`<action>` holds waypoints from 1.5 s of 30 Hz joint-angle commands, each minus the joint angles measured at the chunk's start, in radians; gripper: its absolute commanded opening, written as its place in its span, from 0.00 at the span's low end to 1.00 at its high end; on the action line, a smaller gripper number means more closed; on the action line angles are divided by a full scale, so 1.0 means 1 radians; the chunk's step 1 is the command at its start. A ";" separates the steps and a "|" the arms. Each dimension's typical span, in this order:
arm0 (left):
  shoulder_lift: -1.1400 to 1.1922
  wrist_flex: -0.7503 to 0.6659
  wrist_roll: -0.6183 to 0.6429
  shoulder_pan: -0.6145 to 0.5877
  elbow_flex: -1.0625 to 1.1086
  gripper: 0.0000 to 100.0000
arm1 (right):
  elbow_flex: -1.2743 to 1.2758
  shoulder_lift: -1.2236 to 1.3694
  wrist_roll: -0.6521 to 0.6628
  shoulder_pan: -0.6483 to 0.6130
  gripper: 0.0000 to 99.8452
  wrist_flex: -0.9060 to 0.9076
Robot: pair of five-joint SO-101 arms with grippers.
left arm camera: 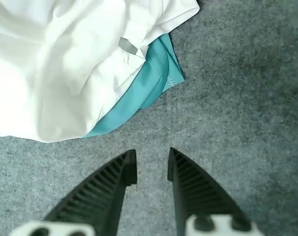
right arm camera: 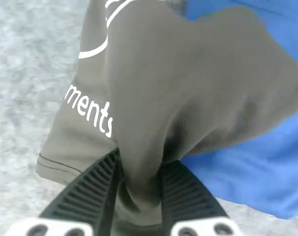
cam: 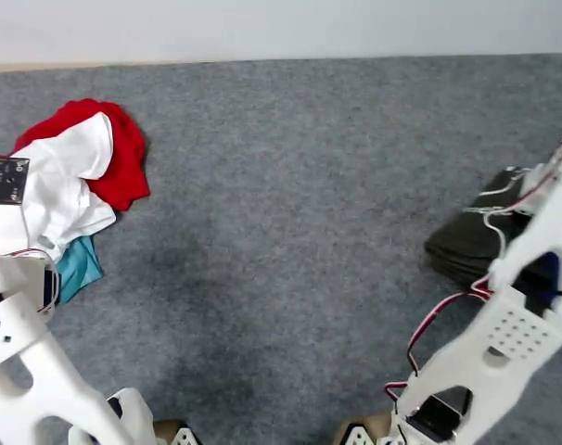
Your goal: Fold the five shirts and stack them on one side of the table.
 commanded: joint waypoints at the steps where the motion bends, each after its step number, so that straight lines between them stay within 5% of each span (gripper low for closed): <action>1: -0.014 -0.021 0.000 0.005 -0.008 0.11 | -0.055 -0.085 0.048 0.073 0.01 -0.018; 20: -0.014 -0.021 0.000 0.005 -0.007 0.11 | -0.049 -0.073 0.190 0.219 0.01 -0.231; 38: -0.014 -0.017 0.000 0.005 -0.004 0.11 | -0.051 0.067 0.288 0.318 0.02 -0.228; 45: -0.014 -0.020 0.000 0.005 -0.002 0.11 | -0.055 0.047 0.284 0.315 0.21 -0.225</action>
